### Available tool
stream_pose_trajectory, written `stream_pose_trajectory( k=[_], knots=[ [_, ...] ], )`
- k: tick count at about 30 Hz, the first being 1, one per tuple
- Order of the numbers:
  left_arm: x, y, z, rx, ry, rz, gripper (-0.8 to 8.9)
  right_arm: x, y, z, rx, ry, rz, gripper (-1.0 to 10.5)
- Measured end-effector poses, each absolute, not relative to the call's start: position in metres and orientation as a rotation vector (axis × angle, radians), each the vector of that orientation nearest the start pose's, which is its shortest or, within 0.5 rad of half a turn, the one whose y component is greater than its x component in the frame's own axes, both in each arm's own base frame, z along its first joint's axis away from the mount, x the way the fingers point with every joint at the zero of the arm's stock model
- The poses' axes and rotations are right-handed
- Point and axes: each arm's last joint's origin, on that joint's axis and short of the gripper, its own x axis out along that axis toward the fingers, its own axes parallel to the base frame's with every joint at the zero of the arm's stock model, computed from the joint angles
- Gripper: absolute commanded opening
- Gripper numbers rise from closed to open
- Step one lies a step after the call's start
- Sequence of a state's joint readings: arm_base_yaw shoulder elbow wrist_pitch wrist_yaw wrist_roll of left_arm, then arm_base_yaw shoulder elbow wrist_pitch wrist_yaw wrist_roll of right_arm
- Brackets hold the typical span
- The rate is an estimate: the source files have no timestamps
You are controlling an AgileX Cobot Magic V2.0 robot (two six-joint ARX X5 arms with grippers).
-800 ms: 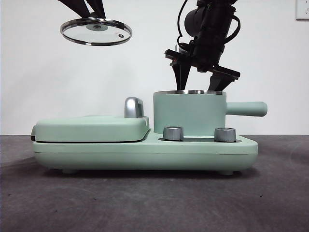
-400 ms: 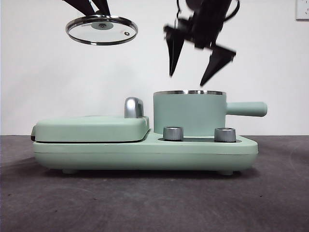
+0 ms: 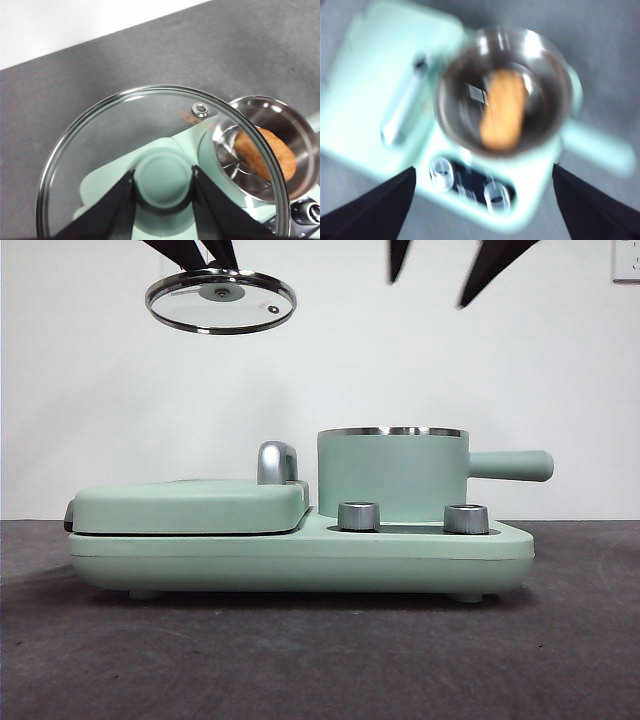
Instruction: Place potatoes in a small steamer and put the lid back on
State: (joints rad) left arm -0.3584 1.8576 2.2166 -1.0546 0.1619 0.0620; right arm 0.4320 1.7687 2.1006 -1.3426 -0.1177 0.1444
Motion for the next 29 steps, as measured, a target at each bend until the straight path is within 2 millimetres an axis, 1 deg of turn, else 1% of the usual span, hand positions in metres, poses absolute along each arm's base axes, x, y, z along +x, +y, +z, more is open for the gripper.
stream_pose_trajectory(
  k=[3, 8, 10, 14, 16, 19, 23, 26, 28, 29],
  knots=[
    [0.348, -0.144, 0.437, 0.135, 0.683, -0.542, 0.14, 0.268, 0.132, 0.418, -0.068, 1.050, 0.412, 4.3],
    [0.340, -0.164, 0.437, 0.154, 0.678, -0.596, 0.14, 0.203, 0.116, 0.413, -0.104, 1.042, 0.463, 4.3],
    [0.337, -0.173, 0.436, 0.165, 0.679, -0.621, 0.14, 0.180, 0.110, 0.405, -0.107, 1.006, 0.496, 4.3],
    [0.336, -0.194, 0.428, 0.209, 0.674, -0.678, 0.14, 0.147, 0.100, 0.390, -0.067, 0.871, 0.550, 4.3],
    [0.336, -0.205, 0.424, 0.239, 0.669, -0.709, 0.14, 0.129, 0.091, 0.377, -0.033, 0.832, 0.558, 4.3],
    [0.334, -0.219, 0.417, 0.286, 0.666, -0.753, 0.14, 0.108, 0.079, 0.360, 0.016, 0.763, 0.538, 4.3],
    [0.336, -0.236, 0.407, 0.324, 0.664, -0.793, 0.14, 0.087, 0.064, 0.340, 0.058, 0.695, 0.513, 4.3],
    [0.345, -0.250, 0.394, 0.337, 0.650, -0.813, 0.14, 0.074, 0.054, 0.325, 0.078, 0.666, 0.497, 4.3],
    [0.350, -0.257, 0.386, 0.342, 0.644, -0.820, 0.14, 0.069, 0.050, 0.320, 0.089, 0.657, 0.495, 4.3],
    [0.354, -0.264, 0.378, 0.345, 0.647, -0.826, 0.14, 0.066, 0.047, 0.316, 0.103, 0.651, 0.493, 4.3]
  ],
)
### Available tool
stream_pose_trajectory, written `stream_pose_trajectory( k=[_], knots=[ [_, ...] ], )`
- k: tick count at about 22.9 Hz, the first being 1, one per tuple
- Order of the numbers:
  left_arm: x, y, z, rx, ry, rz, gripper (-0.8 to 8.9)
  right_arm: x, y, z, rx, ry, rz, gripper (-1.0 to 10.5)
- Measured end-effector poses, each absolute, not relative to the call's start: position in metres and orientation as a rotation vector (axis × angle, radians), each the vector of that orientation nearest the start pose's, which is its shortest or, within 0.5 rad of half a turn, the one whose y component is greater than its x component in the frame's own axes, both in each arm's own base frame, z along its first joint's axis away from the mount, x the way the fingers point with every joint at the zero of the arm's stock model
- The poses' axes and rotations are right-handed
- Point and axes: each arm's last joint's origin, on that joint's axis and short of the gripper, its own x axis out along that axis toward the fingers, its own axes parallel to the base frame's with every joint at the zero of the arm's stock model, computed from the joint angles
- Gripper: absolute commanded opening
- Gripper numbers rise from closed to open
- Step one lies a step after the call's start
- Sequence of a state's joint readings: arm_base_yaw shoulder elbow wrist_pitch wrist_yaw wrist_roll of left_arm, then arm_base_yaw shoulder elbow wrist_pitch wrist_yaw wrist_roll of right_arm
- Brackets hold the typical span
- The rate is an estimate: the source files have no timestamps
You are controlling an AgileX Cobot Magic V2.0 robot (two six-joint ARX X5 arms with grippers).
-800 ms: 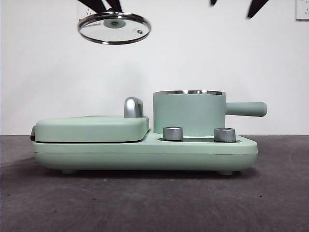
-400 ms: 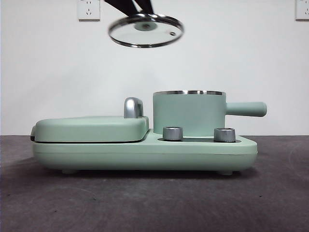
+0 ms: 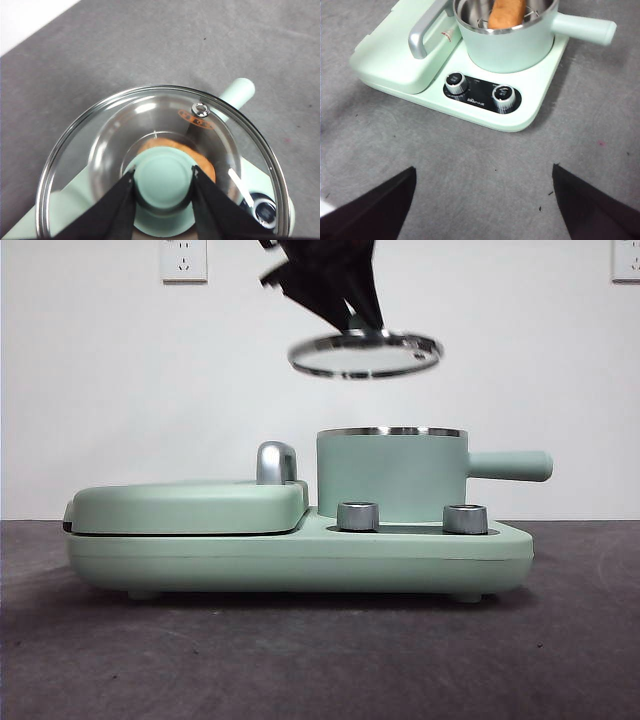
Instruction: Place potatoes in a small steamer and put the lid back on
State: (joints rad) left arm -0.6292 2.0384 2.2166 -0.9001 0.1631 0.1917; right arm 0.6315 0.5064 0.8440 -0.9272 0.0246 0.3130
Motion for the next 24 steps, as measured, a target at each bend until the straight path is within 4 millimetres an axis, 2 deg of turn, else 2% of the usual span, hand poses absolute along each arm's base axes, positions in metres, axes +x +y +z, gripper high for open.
stream_pose_trajectory(
  k=[5, 9, 14, 24],
  knots=[
    [0.370, -0.281, 0.353, 0.366, 0.641, -0.842, 0.14, 0.058, 0.042, 0.313, 0.126, 0.627, 0.493, 4.3],
    [0.377, -0.285, 0.340, 0.354, 0.648, -0.914, 0.14, 0.058, 0.042, 0.313, 0.129, 0.629, 0.493, 4.3],
    [0.385, -0.290, 0.322, 0.371, 0.678, -0.920, 0.14, 0.058, 0.042, 0.313, 0.129, 0.629, 0.493, 4.3],
    [0.389, -0.287, 0.320, 0.379, 0.675, -0.916, 0.14, 0.058, 0.042, 0.313, 0.143, 0.632, 0.488, 4.3]
  ],
)
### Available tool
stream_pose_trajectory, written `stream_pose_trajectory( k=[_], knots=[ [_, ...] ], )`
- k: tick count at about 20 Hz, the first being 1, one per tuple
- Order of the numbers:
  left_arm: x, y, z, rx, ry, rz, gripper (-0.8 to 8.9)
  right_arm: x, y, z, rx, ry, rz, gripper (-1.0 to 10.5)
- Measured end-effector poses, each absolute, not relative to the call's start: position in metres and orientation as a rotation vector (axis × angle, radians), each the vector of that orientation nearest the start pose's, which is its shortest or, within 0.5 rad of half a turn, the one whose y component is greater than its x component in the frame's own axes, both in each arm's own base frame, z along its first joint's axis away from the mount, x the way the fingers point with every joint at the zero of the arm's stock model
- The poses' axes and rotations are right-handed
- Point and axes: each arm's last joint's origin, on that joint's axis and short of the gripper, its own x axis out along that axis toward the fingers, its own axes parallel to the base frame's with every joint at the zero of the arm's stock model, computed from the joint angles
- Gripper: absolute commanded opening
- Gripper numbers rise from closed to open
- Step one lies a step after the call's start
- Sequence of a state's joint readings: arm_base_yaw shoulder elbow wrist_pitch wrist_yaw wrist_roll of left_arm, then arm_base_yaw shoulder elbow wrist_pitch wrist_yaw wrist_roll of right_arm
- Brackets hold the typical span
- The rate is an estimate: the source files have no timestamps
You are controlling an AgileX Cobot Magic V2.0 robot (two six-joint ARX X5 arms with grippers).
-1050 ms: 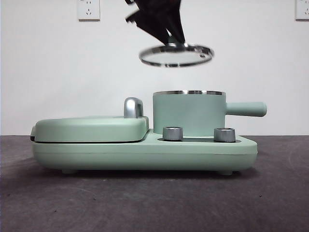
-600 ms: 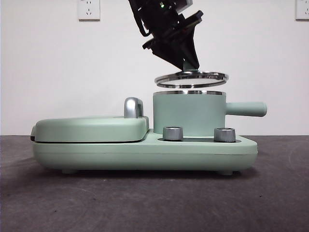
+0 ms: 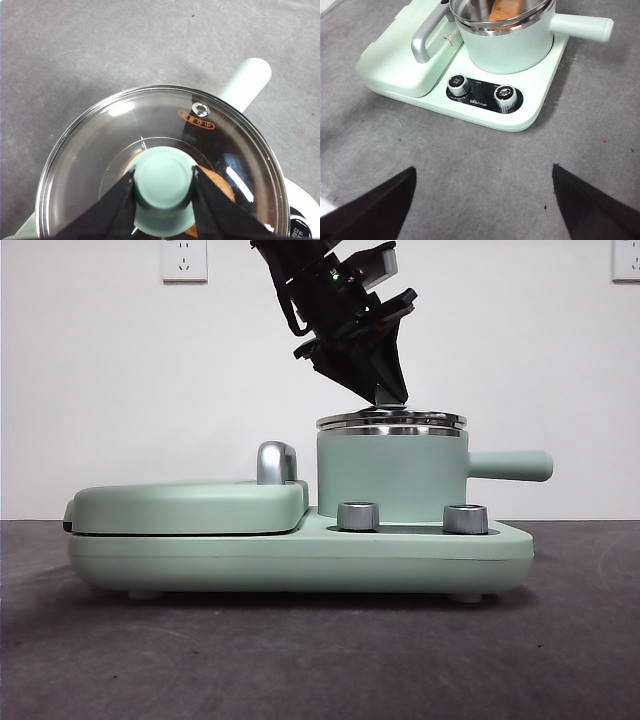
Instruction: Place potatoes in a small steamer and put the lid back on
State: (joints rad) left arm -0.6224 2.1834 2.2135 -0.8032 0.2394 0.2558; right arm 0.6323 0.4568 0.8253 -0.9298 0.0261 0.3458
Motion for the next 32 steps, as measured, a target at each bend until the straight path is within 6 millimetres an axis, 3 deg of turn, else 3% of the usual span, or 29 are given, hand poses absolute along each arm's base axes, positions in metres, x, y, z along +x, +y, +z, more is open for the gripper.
stream_pose_trajectory(
  k=[19, 20, 23, 24, 30, 32],
  knots=[
    [0.386, -0.293, 0.316, 0.452, 0.672, -0.919, 0.39, 0.058, 0.042, 0.313, 0.146, 0.633, 0.487, 4.3],
    [0.386, -0.293, 0.316, 0.452, 0.673, -0.919, 0.74, 0.058, 0.042, 0.313, 0.146, 0.633, 0.487, 4.3],
    [0.386, -0.294, 0.315, 0.433, 0.686, -0.912, 3.89, 0.058, 0.042, 0.313, 0.146, 0.633, 0.487, 4.3],
    [0.386, -0.294, 0.315, 0.413, 0.691, -0.904, 4.47, 0.058, 0.042, 0.313, 0.146, 0.633, 0.487, 4.3],
    [0.381, -0.289, 0.321, 0.318, 0.766, -0.858, 4.69, 0.058, 0.042, 0.313, 0.146, 0.633, 0.487, 4.3],
    [0.364, -0.276, 0.339, 0.319, 0.825, -0.850, 4.68, 0.058, 0.042, 0.313, 0.146, 0.633, 0.487, 4.3]
  ],
)
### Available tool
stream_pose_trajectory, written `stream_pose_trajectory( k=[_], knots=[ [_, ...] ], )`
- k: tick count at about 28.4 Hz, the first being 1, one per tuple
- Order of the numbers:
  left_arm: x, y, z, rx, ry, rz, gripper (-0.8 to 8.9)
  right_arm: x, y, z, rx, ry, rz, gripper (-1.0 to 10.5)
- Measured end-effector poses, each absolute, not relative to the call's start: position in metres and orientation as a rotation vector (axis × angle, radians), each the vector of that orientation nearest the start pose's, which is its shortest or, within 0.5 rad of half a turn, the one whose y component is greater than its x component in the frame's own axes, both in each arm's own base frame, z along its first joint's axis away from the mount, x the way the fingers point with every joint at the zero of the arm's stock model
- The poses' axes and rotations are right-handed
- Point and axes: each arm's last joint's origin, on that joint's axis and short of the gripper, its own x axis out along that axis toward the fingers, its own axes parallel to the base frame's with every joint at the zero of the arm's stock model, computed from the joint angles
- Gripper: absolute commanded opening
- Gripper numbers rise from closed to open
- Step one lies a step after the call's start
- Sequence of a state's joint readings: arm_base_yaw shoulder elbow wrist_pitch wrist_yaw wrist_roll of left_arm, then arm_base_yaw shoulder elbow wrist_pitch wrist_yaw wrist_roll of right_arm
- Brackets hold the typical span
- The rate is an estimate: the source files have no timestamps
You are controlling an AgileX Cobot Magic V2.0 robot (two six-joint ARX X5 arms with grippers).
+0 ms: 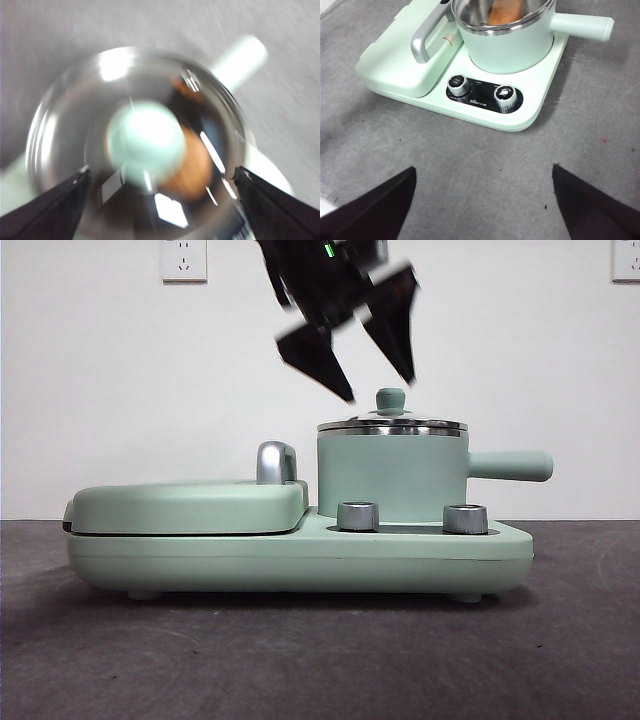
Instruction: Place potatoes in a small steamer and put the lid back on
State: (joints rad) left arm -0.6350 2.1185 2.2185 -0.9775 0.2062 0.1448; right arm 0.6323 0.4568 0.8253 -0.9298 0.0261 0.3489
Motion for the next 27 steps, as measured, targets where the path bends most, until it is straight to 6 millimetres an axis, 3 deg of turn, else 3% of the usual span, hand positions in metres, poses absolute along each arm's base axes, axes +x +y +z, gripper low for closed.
stream_pose_trajectory(
  k=[4, 6, 10, 14, 18, 27],
  knots=[
    [0.317, -0.227, 0.406, 0.275, 0.837, -0.826, 4.65, 0.058, 0.042, 0.313, 0.146, 0.634, 0.491, 4.3],
    [0.300, -0.205, 0.428, 0.221, 0.806, -0.835, 4.64, 0.058, 0.042, 0.313, 0.151, 0.640, 0.510, 4.3],
    [0.256, -0.173, 0.439, 0.204, 0.814, -0.827, 4.64, 0.057, 0.044, 0.313, 0.163, 0.655, 0.561, 4.3],
    [0.212, -0.146, 0.431, 0.197, 0.820, -0.842, 4.51, 0.057, 0.044, 0.313, 0.168, 0.661, 0.584, 4.3],
    [0.174, -0.123, 0.408, 0.202, 0.841, -0.846, 4.23, 0.057, 0.044, 0.313, 0.170, 0.656, 0.586, 4.3],
    [0.114, -0.084, 0.350, 0.104, 0.771, -0.819, 4.22, 0.057, 0.045, 0.313, 0.170, 0.657, 0.586, 4.3]
  ],
)
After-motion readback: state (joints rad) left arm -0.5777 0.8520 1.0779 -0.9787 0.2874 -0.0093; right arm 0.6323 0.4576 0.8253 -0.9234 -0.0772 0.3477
